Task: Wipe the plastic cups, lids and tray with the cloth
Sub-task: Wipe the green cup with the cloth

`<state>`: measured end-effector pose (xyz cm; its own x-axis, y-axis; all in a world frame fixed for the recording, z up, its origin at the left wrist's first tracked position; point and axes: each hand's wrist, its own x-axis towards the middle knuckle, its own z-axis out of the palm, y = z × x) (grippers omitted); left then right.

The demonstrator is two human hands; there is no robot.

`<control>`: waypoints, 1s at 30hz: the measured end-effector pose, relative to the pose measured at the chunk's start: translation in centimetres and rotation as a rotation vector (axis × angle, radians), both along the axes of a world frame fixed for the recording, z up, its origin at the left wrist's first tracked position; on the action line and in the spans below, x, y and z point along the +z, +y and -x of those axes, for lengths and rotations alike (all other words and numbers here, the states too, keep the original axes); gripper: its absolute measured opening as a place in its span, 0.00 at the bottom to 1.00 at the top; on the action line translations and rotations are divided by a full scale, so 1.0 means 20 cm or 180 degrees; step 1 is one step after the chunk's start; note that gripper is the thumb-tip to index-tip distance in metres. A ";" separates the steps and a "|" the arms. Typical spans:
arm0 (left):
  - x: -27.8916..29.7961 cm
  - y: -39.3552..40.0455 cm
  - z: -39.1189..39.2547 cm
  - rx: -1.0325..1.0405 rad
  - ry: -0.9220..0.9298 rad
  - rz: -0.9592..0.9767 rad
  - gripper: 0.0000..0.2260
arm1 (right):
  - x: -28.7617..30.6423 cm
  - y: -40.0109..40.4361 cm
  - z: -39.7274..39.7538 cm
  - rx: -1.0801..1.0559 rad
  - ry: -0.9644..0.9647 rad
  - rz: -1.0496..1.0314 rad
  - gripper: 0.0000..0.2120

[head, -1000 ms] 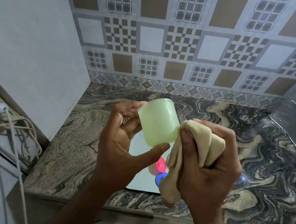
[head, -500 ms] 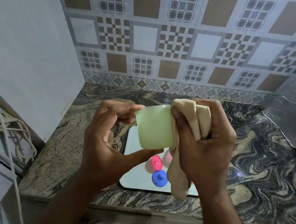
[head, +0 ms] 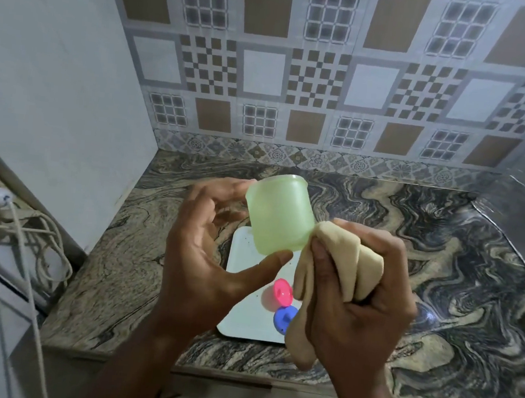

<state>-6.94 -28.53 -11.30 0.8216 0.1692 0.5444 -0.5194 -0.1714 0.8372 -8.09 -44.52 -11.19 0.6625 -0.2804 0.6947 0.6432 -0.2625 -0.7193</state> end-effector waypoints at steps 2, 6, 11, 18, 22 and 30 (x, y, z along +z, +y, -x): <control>0.01 0.01 0.00 0.0115 -0.0036 -0.0250 0.33 | -0.01 -0.02 -0.01 0.0057 -0.0045 0.0105 0.09; 0.03 0.01 0.00 0.0243 -0.0134 -0.0705 0.31 | 0.03 -0.04 -0.02 0.0107 -0.0228 0.0322 0.07; 0.00 0.00 0.00 0.0135 -0.0311 -0.0743 0.32 | 0.09 -0.06 -0.07 0.0088 -0.0012 0.0412 0.07; -0.04 0.00 0.01 -0.0244 0.0005 -0.0120 0.32 | 0.09 -0.08 -0.16 0.0419 0.0368 -0.0269 0.06; -0.04 -0.03 0.01 -0.0150 0.0258 0.0399 0.30 | 0.03 -0.04 -0.08 0.0278 0.0236 -0.0417 0.07; -0.04 -0.02 -0.01 -0.0097 0.0287 0.0203 0.33 | -0.02 0.01 -0.03 0.0172 0.0133 -0.0086 0.07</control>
